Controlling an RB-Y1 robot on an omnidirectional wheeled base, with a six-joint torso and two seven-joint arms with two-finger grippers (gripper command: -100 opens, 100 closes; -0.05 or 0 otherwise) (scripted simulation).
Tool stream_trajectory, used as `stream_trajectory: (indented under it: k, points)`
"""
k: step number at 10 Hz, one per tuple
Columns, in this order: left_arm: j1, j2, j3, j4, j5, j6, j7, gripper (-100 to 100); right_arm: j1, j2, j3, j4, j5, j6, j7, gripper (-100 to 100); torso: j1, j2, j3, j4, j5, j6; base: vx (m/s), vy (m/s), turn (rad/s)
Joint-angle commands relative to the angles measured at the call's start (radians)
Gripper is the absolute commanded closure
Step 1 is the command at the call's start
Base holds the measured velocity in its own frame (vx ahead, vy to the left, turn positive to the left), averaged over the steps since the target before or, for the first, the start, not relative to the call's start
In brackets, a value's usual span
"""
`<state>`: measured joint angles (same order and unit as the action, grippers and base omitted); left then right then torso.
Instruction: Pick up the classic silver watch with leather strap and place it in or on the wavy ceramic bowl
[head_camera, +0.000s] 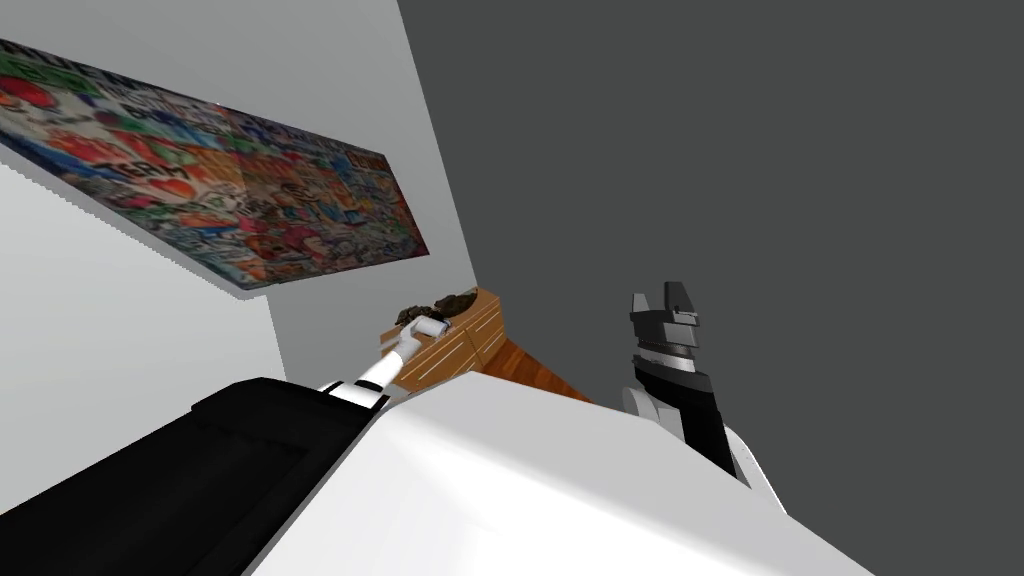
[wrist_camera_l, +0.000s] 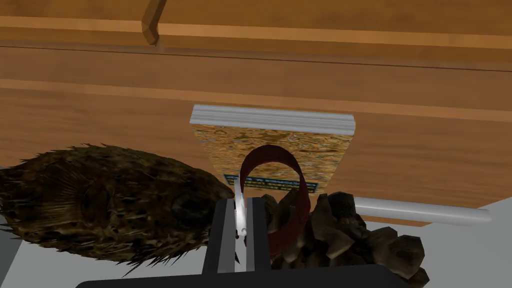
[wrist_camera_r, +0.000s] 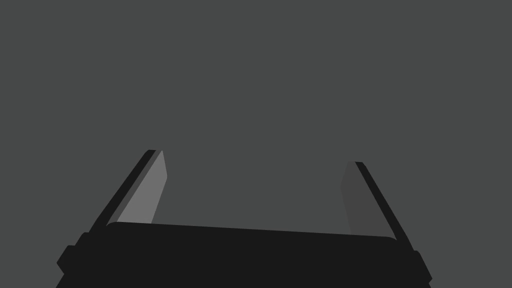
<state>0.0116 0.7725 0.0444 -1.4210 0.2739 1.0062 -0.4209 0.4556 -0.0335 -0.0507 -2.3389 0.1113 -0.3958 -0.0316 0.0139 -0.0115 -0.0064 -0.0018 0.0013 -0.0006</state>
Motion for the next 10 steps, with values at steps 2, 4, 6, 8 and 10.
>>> stream_trajectory:
  k: [2, 4, 6, 8, 10]
  points:
    - [-0.002, 0.011, 0.058, 0.010, 0.008, 0.029, -0.014, 100, 0.000, 0.000, 0.000, 0.000, 0.000, 0.000, 0.000, 0, -0.001, -0.001, -0.001, 0.000, 0.000, 0.000, 0.165, 0.152, -0.114]
    - [-0.006, 0.022, 0.105, 0.019, 0.014, 0.052, -0.027, 100, 0.000, 0.000, 0.000, 0.000, 0.000, 0.000, 0.000, 0, 0.001, -0.001, -0.001, -0.001, 0.000, 0.000, 0.147, 0.178, -0.116]
    - [-0.009, 0.033, 0.152, 0.027, 0.017, 0.075, -0.039, 100, 0.000, 0.000, 0.000, 0.000, 0.000, 0.000, 0.000, 0, 0.000, -0.005, -0.003, -0.001, 0.001, 0.000, 0.226, 0.160, -0.113]
    - [-0.013, 0.043, 0.196, 0.035, 0.020, 0.097, -0.051, 100, 0.000, 0.000, 0.000, 0.000, 0.000, 0.000, 0.000, 0, 0.003, -0.008, -0.005, -0.002, 0.001, 0.001, 0.193, 0.203, -0.115]
    - [-0.015, 0.052, 0.236, 0.042, 0.021, 0.115, -0.062, 100, 0.000, 0.000, 0.000, 0.000, 0.000, 0.000, 0.000, 0, 0.007, -0.007, -0.004, -0.002, 0.003, 0.001, 0.138, 0.180, -0.094]
